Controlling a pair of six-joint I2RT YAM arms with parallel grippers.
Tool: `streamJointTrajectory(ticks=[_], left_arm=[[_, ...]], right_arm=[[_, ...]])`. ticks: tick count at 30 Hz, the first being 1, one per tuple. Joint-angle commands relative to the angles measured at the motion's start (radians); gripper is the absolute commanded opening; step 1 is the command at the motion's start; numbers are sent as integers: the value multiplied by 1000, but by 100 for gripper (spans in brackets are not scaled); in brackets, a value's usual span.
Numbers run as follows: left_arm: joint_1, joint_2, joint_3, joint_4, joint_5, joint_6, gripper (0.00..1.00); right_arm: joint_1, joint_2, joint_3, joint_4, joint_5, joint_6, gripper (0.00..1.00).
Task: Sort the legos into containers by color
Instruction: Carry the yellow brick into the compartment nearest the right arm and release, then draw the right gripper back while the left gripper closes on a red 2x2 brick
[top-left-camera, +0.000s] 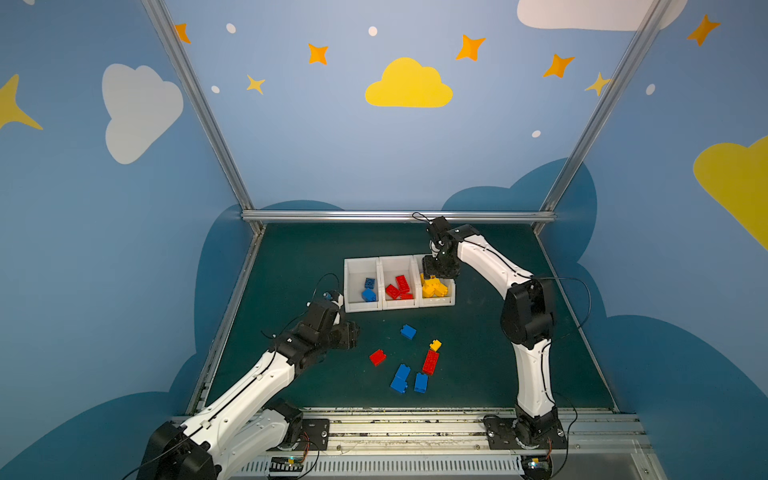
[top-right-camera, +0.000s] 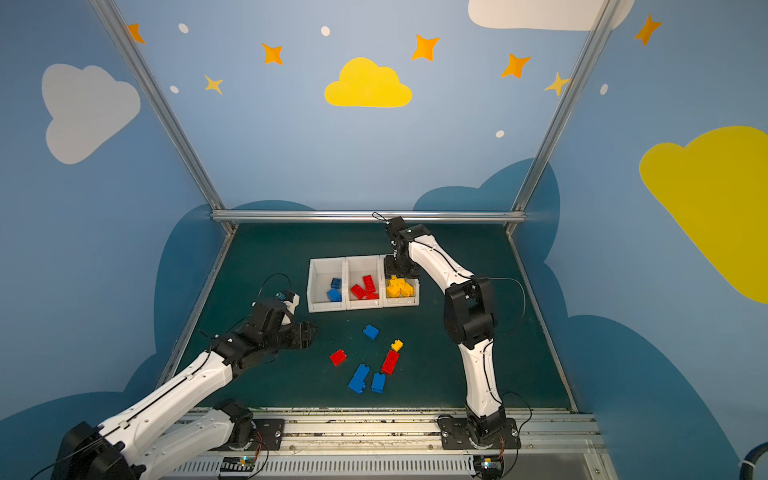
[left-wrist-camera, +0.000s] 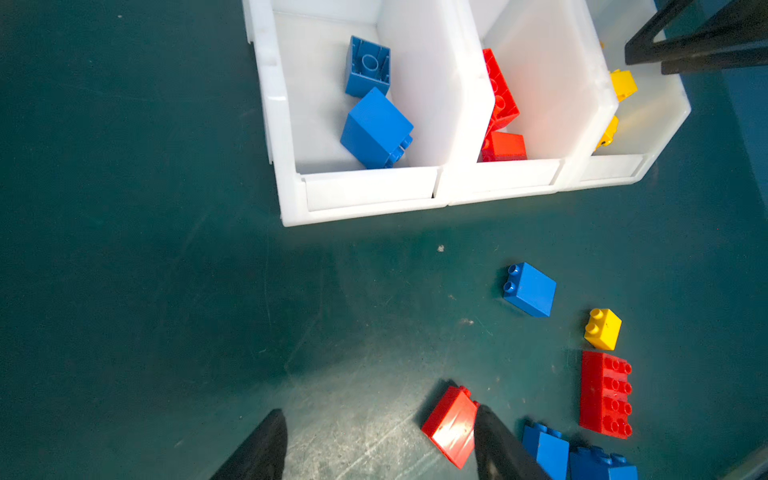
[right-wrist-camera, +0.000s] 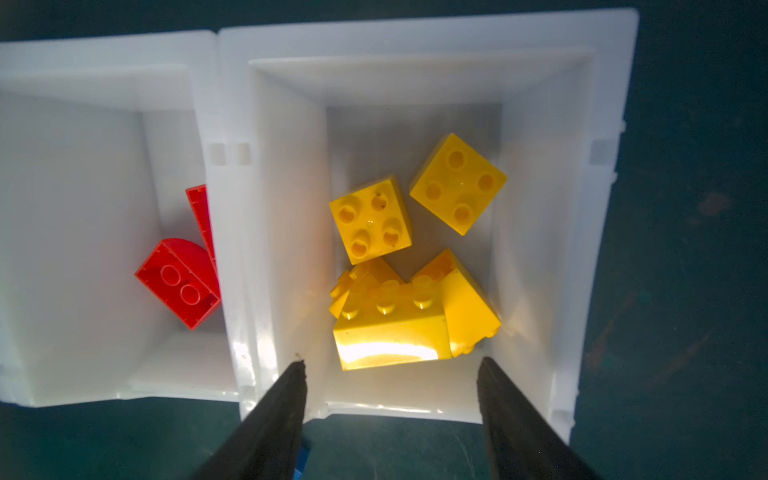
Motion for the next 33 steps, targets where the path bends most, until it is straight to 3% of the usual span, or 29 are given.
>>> streamJointTrajectory(ticks=[1,14,20,27,33], left_arm=[[3,-9,-9,9,19,-2,71],[-23,-4,-13,-22,76,14,72],[-135,29,-18,-31,66,-15,72],[-255,114,-44,16,80,-129,72],[-271,157,-116,183,155,-221,72]], right_arm=[[-6,-52,8,-30,0,-1,66],[-6,-240,-137,1,-31,16,66],[-4,-377,-297,48,-41,46,66],[-5,-534,-485,80,-33,83,66],[-6,-628,-597,85,-25,104,66]])
